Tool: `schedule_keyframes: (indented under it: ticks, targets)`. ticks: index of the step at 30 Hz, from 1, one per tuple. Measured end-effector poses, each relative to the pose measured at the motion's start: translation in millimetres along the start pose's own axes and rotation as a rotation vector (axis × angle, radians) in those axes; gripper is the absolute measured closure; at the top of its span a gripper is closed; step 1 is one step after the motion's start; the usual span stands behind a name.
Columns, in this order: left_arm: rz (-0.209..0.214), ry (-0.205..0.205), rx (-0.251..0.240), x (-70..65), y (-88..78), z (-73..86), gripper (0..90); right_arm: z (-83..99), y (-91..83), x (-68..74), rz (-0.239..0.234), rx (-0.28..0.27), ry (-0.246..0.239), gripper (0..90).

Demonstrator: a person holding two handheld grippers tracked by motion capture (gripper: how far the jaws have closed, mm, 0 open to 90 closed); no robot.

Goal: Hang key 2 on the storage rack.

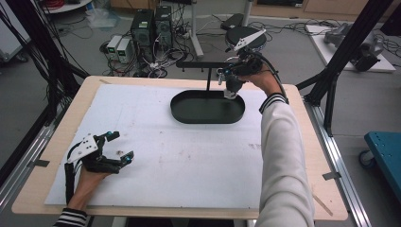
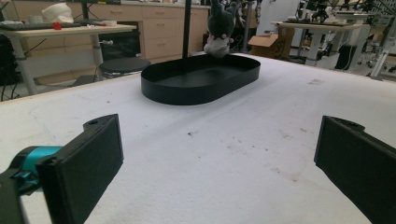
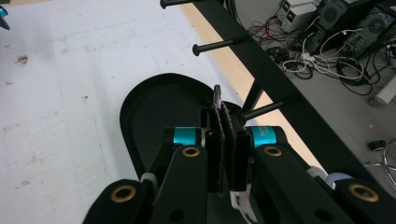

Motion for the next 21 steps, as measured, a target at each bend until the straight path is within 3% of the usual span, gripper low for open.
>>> schedule_keyframes:
  ticks: [21]
  targets:
    - [-0.003, -0.003, -0.001, 0.4, 0.0, 0.0, 1.7, 6.5, 10.5, -7.6, 0.039, 0.039, -0.010, 88.6]
Point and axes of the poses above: each handheld gripper's, and its own axes: y roughly forward along the jaws, z roughly out of its underside, x roughly to its left, the point moved 8 cm from there along y, roughly forward along the jaws, and after that the axes turned 15 degrees about -y, right-handed, at the moved point
